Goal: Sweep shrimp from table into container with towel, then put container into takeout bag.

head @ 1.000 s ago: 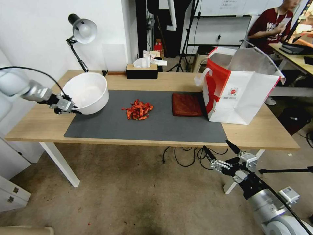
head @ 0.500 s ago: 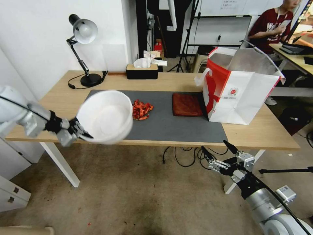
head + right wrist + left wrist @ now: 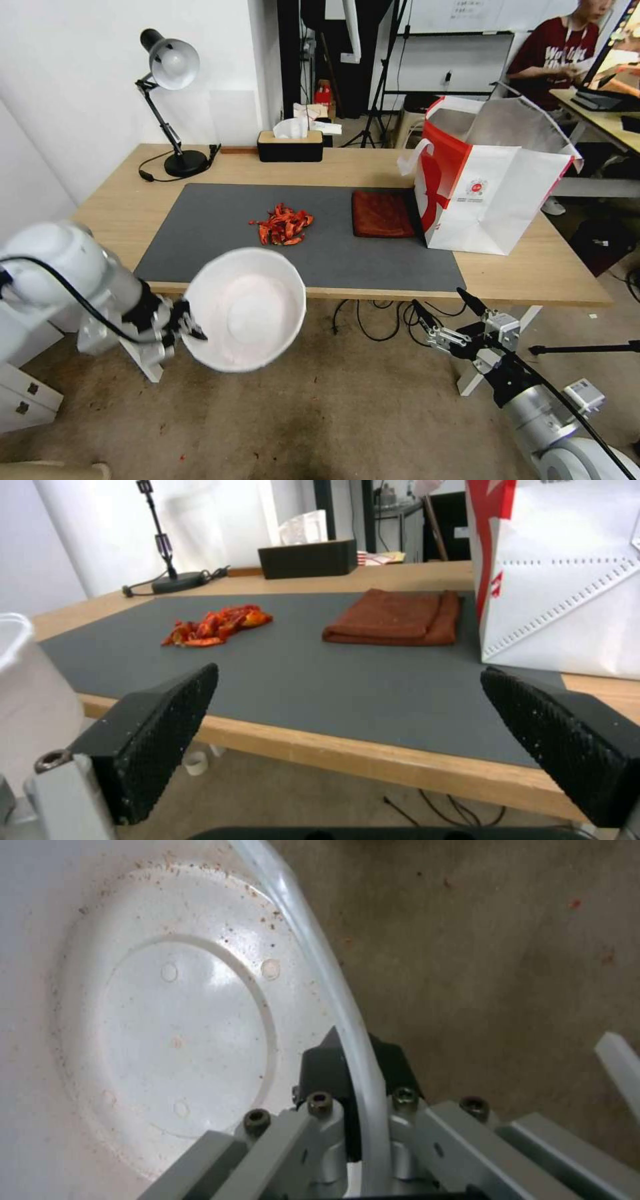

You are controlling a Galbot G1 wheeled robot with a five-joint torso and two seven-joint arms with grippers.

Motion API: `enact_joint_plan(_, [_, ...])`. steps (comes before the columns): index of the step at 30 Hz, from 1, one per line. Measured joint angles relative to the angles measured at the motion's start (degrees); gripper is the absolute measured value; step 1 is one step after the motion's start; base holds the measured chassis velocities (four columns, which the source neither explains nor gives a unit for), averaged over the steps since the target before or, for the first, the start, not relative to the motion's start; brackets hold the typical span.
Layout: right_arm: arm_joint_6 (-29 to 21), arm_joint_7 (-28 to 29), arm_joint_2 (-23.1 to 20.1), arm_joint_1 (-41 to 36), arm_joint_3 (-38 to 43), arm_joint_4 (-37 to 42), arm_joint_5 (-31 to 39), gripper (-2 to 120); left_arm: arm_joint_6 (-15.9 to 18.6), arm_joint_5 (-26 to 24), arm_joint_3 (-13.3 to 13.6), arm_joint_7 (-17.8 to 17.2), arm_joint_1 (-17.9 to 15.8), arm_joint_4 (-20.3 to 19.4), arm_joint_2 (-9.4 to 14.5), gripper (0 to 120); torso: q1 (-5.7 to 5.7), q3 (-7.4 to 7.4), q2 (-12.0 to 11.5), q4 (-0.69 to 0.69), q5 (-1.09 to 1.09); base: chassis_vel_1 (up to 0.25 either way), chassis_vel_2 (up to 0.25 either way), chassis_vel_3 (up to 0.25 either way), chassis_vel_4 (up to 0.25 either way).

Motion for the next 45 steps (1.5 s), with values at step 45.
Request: enact_joint_plan(45, [4.0, 11.5, -27.1, 16.9, -14.7, -2.2, 26.4, 100, -2.5, 12.8, 26.5, -3.1, -16.4, 22.8, -15.9, 0, 0.02, 0.01, 0.0, -0.01, 0.00, 0.000, 0.000, 0.000, 0.000])
